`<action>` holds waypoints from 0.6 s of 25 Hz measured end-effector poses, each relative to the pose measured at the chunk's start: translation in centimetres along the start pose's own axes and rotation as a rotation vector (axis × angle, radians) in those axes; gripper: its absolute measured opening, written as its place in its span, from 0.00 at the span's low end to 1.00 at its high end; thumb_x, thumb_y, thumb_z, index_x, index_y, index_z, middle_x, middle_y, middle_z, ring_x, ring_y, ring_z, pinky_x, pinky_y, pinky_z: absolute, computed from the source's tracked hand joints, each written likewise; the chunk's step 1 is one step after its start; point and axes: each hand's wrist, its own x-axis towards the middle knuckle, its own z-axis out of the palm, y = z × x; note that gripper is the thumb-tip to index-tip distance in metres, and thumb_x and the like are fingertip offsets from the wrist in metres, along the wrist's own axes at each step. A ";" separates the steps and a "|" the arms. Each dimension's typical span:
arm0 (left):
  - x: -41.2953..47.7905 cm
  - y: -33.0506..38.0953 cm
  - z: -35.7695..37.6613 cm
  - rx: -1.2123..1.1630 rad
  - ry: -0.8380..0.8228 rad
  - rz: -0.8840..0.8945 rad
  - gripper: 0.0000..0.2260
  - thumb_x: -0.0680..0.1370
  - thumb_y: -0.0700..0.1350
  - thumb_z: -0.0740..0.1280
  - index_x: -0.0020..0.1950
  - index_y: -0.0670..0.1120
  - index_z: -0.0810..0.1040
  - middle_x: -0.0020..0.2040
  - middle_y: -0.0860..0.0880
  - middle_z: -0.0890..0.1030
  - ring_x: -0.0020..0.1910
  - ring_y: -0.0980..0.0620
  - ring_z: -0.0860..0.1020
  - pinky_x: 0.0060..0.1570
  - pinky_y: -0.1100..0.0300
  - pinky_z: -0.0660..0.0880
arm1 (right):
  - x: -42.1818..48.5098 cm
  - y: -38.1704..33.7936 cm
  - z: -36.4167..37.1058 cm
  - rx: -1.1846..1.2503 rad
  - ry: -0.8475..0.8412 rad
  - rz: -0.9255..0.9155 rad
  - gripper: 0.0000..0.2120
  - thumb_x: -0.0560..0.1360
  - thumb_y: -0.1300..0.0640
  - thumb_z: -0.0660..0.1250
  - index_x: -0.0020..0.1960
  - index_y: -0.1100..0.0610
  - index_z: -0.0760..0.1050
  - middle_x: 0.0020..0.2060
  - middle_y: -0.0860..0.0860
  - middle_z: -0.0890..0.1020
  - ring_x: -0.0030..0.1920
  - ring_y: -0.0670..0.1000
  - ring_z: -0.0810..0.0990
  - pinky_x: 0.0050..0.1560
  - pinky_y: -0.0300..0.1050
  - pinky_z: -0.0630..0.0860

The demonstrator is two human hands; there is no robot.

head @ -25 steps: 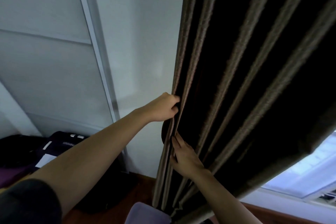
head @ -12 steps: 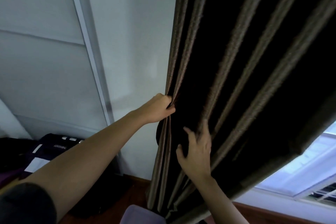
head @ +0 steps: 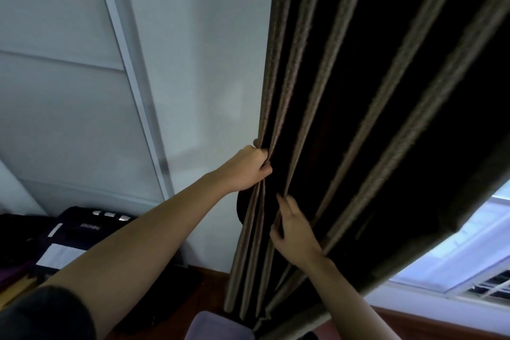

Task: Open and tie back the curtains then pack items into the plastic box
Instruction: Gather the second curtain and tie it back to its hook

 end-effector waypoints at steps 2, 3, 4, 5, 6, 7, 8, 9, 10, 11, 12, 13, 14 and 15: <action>0.1 0.5 0.3 0.005 -0.011 0.025 0.19 0.78 0.38 0.61 0.30 0.50 0.59 0.30 0.53 0.66 0.27 0.59 0.67 0.27 0.69 0.62 | -0.9 0.1 1.0 -0.006 -0.059 -0.004 0.31 0.77 0.55 0.59 0.76 0.55 0.51 0.76 0.51 0.52 0.72 0.54 0.62 0.73 0.43 0.59; 0.2 0.8 0.5 0.009 -0.011 0.034 0.19 0.78 0.38 0.61 0.30 0.51 0.59 0.30 0.53 0.66 0.27 0.59 0.67 0.28 0.69 0.61 | -1.0 0.0 1.1 -0.009 -0.065 -0.013 0.31 0.77 0.55 0.59 0.76 0.55 0.51 0.76 0.51 0.52 0.72 0.54 0.62 0.73 0.43 0.59; 0.3 1.0 0.7 0.006 -0.014 0.038 0.18 0.78 0.38 0.60 0.30 0.51 0.59 0.30 0.53 0.66 0.27 0.59 0.67 0.28 0.69 0.60 | -1.0 0.0 1.0 -0.012 -0.071 -0.018 0.31 0.77 0.54 0.59 0.76 0.55 0.51 0.76 0.51 0.52 0.72 0.54 0.61 0.72 0.43 0.59; 0.3 1.2 0.9 -0.003 -0.019 0.037 0.18 0.78 0.38 0.60 0.30 0.51 0.60 0.30 0.53 0.67 0.27 0.58 0.68 0.28 0.68 0.61 | -1.0 0.0 0.9 -0.015 -0.076 -0.022 0.31 0.77 0.54 0.59 0.76 0.55 0.51 0.76 0.51 0.52 0.72 0.55 0.61 0.72 0.43 0.60; 0.4 1.4 1.0 -0.011 -0.026 0.031 0.18 0.78 0.38 0.60 0.30 0.50 0.60 0.29 0.52 0.67 0.27 0.58 0.68 0.28 0.67 0.62 | -1.1 0.0 0.8 -0.015 -0.084 -0.021 0.31 0.77 0.54 0.59 0.76 0.55 0.50 0.76 0.50 0.51 0.72 0.55 0.61 0.72 0.44 0.60; 0.4 1.5 1.1 -0.015 -0.033 0.019 0.17 0.78 0.38 0.60 0.31 0.49 0.61 0.29 0.51 0.68 0.26 0.57 0.69 0.28 0.67 0.62 | -1.3 0.1 0.7 -0.012 -0.090 -0.022 0.31 0.77 0.54 0.59 0.76 0.54 0.50 0.76 0.50 0.51 0.72 0.55 0.60 0.73 0.44 0.59; 0.4 1.6 1.2 -0.016 -0.036 0.010 0.17 0.77 0.38 0.60 0.31 0.48 0.61 0.29 0.51 0.68 0.26 0.56 0.69 0.28 0.67 0.63 | -1.4 0.2 0.5 -0.006 -0.096 -0.025 0.32 0.77 0.54 0.59 0.76 0.54 0.50 0.76 0.50 0.51 0.72 0.55 0.60 0.73 0.44 0.59; 0.4 1.8 1.3 -0.017 -0.039 0.004 0.16 0.77 0.38 0.60 0.31 0.48 0.61 0.29 0.50 0.68 0.26 0.55 0.70 0.28 0.66 0.63 | -1.6 0.2 0.5 0.001 -0.095 -0.031 0.32 0.77 0.54 0.59 0.76 0.54 0.50 0.76 0.50 0.51 0.73 0.54 0.60 0.73 0.43 0.58; 0.4 2.0 1.3 -0.021 -0.040 -0.002 0.16 0.77 0.38 0.60 0.31 0.47 0.62 0.29 0.50 0.69 0.27 0.54 0.70 0.29 0.65 0.64 | -1.7 0.2 0.5 0.007 -0.089 -0.037 0.32 0.77 0.54 0.59 0.76 0.54 0.50 0.76 0.50 0.51 0.73 0.54 0.59 0.73 0.43 0.57; 0.4 2.1 1.2 -0.026 -0.046 -0.014 0.16 0.77 0.38 0.60 0.31 0.47 0.62 0.30 0.49 0.69 0.27 0.54 0.70 0.29 0.64 0.65 | -1.8 0.1 0.5 0.013 -0.080 -0.043 0.32 0.76 0.55 0.59 0.76 0.54 0.50 0.76 0.50 0.52 0.73 0.54 0.59 0.73 0.42 0.57; 0.4 2.3 1.2 -0.030 -0.054 -0.022 0.15 0.77 0.38 0.60 0.31 0.47 0.62 0.30 0.49 0.69 0.27 0.53 0.70 0.29 0.64 0.65 | -1.7 0.1 0.6 0.016 -0.073 -0.048 0.32 0.76 0.55 0.59 0.76 0.55 0.51 0.76 0.50 0.52 0.73 0.54 0.59 0.73 0.43 0.57; 0.3 2.4 1.1 -0.035 -0.066 -0.031 0.15 0.77 0.38 0.60 0.31 0.48 0.63 0.30 0.49 0.70 0.26 0.53 0.70 0.29 0.64 0.65 | -1.7 0.0 0.6 0.017 -0.067 -0.054 0.31 0.76 0.55 0.59 0.76 0.55 0.51 0.76 0.50 0.52 0.73 0.54 0.59 0.74 0.43 0.57; 0.3 2.5 1.0 -0.043 -0.081 -0.035 0.15 0.77 0.39 0.60 0.31 0.47 0.64 0.30 0.48 0.70 0.26 0.53 0.71 0.28 0.63 0.66 | -1.6 0.0 0.6 0.017 -0.065 -0.055 0.31 0.76 0.55 0.59 0.76 0.55 0.51 0.76 0.50 0.53 0.73 0.54 0.59 0.74 0.44 0.58; 0.2 2.6 0.8 -0.057 -0.098 -0.041 0.13 0.76 0.39 0.61 0.32 0.46 0.65 0.30 0.47 0.71 0.26 0.51 0.71 0.28 0.61 0.67 | -1.6 0.0 0.6 0.016 -0.062 -0.056 0.31 0.76 0.55 0.59 0.76 0.56 0.52 0.76 0.50 0.53 0.73 0.54 0.60 0.73 0.44 0.58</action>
